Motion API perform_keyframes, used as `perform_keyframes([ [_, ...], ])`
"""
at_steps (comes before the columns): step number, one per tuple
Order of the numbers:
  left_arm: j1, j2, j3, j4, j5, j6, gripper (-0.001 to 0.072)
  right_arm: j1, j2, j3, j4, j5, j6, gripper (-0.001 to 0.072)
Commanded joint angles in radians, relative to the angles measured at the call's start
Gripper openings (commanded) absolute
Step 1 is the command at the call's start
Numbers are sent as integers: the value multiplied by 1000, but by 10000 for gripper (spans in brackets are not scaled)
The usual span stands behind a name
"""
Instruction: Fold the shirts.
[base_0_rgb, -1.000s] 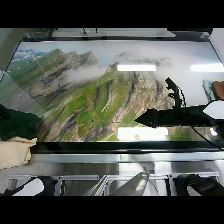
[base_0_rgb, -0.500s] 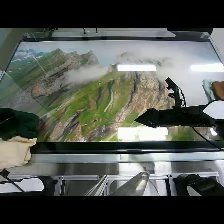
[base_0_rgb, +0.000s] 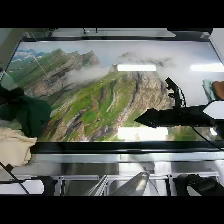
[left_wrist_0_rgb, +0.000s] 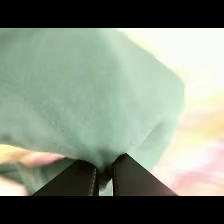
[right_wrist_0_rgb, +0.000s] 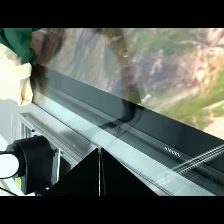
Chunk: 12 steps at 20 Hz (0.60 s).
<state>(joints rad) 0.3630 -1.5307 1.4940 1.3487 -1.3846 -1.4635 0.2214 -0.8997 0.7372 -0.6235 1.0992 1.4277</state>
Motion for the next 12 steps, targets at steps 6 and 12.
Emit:
perform_keyframes([
  [6,-413,236,250,-333,-48,41,18,-29,4,4,0,10,-19,13],
  [12,-611,232,58,-321,91,42,281,-137,4,26,8,34,-60,24],
])
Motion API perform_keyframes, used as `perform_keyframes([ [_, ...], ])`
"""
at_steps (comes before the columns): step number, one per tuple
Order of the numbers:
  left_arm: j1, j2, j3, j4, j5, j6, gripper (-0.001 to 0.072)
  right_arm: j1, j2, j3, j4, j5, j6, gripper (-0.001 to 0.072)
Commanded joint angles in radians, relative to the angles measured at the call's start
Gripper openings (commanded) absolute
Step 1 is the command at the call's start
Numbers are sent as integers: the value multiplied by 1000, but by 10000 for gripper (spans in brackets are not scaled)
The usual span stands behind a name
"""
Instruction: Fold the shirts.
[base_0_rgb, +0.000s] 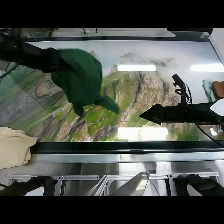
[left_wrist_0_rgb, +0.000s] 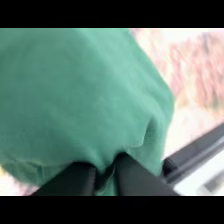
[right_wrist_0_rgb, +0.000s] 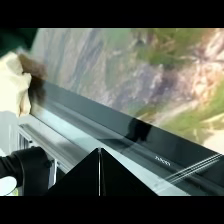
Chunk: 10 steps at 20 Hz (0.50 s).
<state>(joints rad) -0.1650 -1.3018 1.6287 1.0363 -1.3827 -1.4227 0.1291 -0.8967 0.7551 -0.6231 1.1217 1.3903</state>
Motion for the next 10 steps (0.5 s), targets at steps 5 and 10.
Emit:
perform_keyframes([
  [5,-53,-53,-84,-7,63,1,720,-55,-3,7,13,8,-45,578],
  [10,68,-53,-252,-8,-43,10,720,-51,-31,-29,-28,10,-45,578],
])
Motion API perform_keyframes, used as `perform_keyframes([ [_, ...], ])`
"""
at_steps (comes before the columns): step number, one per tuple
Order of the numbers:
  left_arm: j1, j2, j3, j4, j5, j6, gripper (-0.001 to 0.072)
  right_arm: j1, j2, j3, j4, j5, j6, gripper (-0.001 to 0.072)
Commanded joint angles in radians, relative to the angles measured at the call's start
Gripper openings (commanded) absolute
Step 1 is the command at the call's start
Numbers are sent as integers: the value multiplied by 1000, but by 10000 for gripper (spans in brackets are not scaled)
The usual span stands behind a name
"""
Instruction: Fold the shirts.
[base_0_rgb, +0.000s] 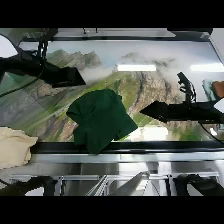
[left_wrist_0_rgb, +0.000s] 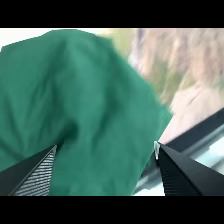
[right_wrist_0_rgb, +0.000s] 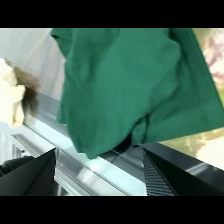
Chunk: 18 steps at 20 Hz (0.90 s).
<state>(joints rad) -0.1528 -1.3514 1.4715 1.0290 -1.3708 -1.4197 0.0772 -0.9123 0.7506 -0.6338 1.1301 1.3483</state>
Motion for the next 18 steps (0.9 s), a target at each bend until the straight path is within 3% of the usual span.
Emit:
perform_keyframes([
  [1,78,-3,-162,0,-52,10,720,6,-25,-56,-17,2,-3,578],
  [6,115,-3,-449,-10,-13,48,702,151,-85,-223,52,-141,-69,577],
  [9,63,-2,-562,-10,-5,59,702,240,-178,-232,55,-245,-70,573],
  [12,-19,4,-657,-11,35,74,702,255,-299,-232,70,-258,-71,568],
  [18,-115,4,-687,-67,156,88,701,287,-465,-232,441,-252,-372,544],
])
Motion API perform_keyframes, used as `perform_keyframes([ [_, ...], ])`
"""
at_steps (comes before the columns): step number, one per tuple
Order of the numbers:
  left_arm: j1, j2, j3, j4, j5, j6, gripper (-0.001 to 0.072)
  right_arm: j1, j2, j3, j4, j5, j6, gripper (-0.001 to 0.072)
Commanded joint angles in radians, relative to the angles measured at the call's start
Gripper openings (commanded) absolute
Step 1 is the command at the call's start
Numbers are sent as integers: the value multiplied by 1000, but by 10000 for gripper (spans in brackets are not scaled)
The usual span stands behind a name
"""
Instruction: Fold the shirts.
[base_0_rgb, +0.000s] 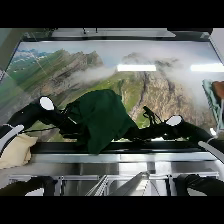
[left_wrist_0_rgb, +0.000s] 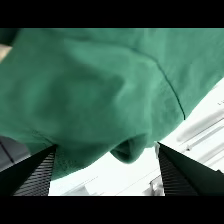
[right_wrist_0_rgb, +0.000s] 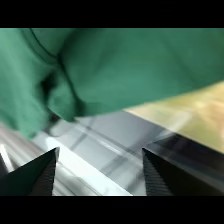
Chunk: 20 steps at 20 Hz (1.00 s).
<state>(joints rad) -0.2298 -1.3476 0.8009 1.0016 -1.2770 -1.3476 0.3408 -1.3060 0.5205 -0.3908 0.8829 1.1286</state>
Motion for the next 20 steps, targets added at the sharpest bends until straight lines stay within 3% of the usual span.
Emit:
perform_keyframes([
  [1,-40,0,-17,-45,76,21,701,36,-93,-2,249,-4,-192,380],
  [2,-40,0,-17,-45,77,21,701,50,-117,-2,290,-5,-229,277],
  [7,-38,0,-17,-70,77,24,700,89,-195,-1,435,-3,-327,296],
  [10,-38,0,-17,-100,85,42,701,95,-195,6,445,-19,-337,288],
  [11,-38,0,-17,-111,90,44,700,95,-195,10,447,-29,-337,252],
  [12,-38,0,-17,-113,93,48,700,95,-195,15,454,-33,-337,111],
  [14,-38,0,-17,-110,93,63,692,95,-195,28,459,-33,-337,16],
  [15,-38,0,-17,-110,93,66,533,95,-195,33,459,-30,-336,14],
  [17,-38,0,-17,-105,92,83,18,95,-193,36,459,-24,-337,14],
  [20,-38,0,-10,-107,98,91,18,85,-182,36,451,29,-362,13],
])
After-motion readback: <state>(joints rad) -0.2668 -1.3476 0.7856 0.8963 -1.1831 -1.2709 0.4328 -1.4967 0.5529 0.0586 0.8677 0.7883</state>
